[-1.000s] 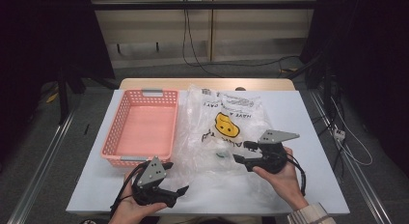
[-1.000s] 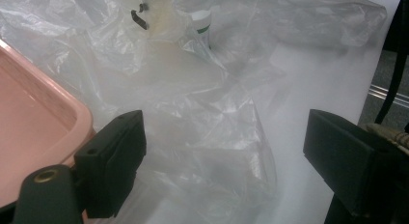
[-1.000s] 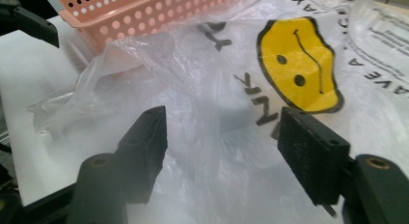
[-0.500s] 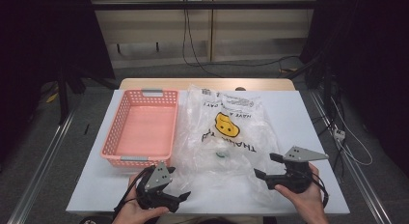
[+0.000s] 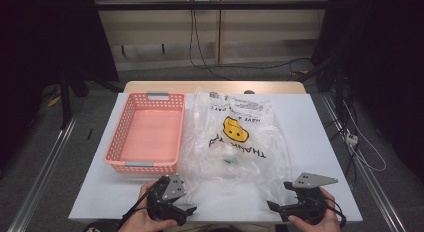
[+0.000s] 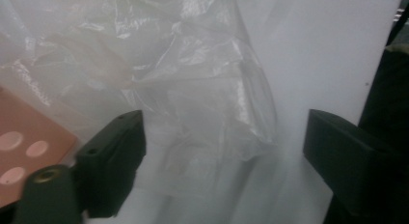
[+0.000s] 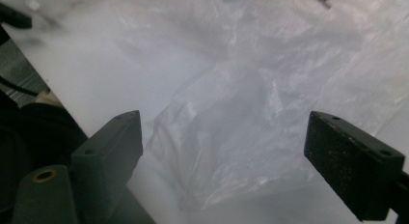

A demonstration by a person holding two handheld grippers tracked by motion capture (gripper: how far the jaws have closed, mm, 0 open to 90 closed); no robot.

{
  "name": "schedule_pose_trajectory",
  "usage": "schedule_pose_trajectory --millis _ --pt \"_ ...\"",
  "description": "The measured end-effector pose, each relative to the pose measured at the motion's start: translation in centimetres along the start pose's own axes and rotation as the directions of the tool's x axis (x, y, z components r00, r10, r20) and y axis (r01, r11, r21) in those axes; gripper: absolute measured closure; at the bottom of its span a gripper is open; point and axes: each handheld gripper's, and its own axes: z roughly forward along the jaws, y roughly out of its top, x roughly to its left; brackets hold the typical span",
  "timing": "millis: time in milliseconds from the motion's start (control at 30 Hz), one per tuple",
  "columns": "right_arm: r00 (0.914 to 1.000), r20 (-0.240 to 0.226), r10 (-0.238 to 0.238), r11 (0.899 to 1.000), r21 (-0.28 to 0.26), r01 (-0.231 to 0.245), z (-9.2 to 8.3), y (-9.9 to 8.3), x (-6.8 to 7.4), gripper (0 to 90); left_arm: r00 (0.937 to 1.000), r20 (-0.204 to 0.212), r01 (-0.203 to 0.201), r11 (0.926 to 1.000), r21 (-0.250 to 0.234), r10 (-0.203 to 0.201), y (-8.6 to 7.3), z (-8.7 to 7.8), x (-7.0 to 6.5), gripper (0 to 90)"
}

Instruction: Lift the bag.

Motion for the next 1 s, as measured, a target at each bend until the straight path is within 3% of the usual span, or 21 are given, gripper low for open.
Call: schedule_pose_trajectory --millis 33,133,267,300,367,400,433,533,700,767,800,867,1000 --pt "1.0 -0.008 -0.003 1.0 0.024 0.003 0.3 -0.2 0.1 14.3 0.9998 0.021 -0.004 1.0 0.009 0.004 0.0 0.2 0.2 29.9" --pt "0.9991 -0.015 -0.039 0.994 0.098 0.04 1.3 -0.3 0.4 16.1 0.9999 -0.009 0.006 0.9994 0.035 -0.006 -0.2 0.4 0.6 40.2" --pt "0.9989 -0.007 -0.047 0.991 0.128 0.048 1.9 -0.2 0.3 29.7 0.9984 0.049 0.025 0.9993 0.026 -0.026 -0.3 0.4 1.1 53.0" --pt "0.9988 0.004 -0.049 0.991 0.125 0.049 1.9 -0.2 0.4 36.3 0.9979 0.051 0.039 0.999 0.023 -0.04 -0.3 0.4 1.2 56.5" --pt "0.9974 0.047 -0.054 0.992 0.116 0.048 1.9 -0.1 0.2 57.8 0.9963 0.065 0.054 0.9977 0.041 -0.056 -0.3 0.3 1.4 63.5" --pt "0.997 0.063 -0.046 0.993 0.114 0.038 1.9 0.0 0.1 64.6 0.9968 0.062 0.048 0.9978 0.047 -0.051 -0.3 0.2 1.5 72.1" --pt "0.9968 0.07 -0.038 0.993 0.115 0.03 1.9 0.0 -0.1 71.0 0.9985 0.03 0.045 0.998 0.045 -0.046 -0.3 0.2 1.5 82.1" --pt "0.9971 0.077 -0.003 0.994 0.111 -0.006 2.0 0.2 -0.9 87.6 0.9959 0.053 0.072 0.997 0.026 -0.074 -0.3 0.0 2.1 89.2" --pt "0.9983 0.004 0.057 0.996 0.069 -0.058 1.9 0.6 -1.7 89.8 0.9913 0.094 0.098 0.9936 -0.056 -0.093 0.3 -1.1 2.7 89.9" --pt "0.9974 -0.023 0.068 0.997 0.033 -0.067 1.4 0.9 -1.8 90.0 0.98 0.144 0.152 0.9838 -0.096 -0.137 0.6 -1.8 3.0 90.0" --pt "0.9973 -0.034 0.065 0.998 0.013 -0.065 1.1 1.1 -1.9 90.0 0.9782 0.155 0.157 0.9809 -0.115 -0.138 0.8 -2.2 3.1 90.0" --pt "0.9961 -0.052 0.072 0.997 -0.031 -0.073 0.5 1.6 -2.1 90.0 0.9863 0.112 0.137 0.9793 -0.149 -0.121 1.2 -2.9 3.2 90.0" --pt "0.9945 -0.078 0.071 0.99 -0.113 -0.079 -0.7 2.7 -2.6 90.0 0.9887 0.088 0.137 0.9697 -0.202 -0.121 2.2 -4.0 3.8 90.0"
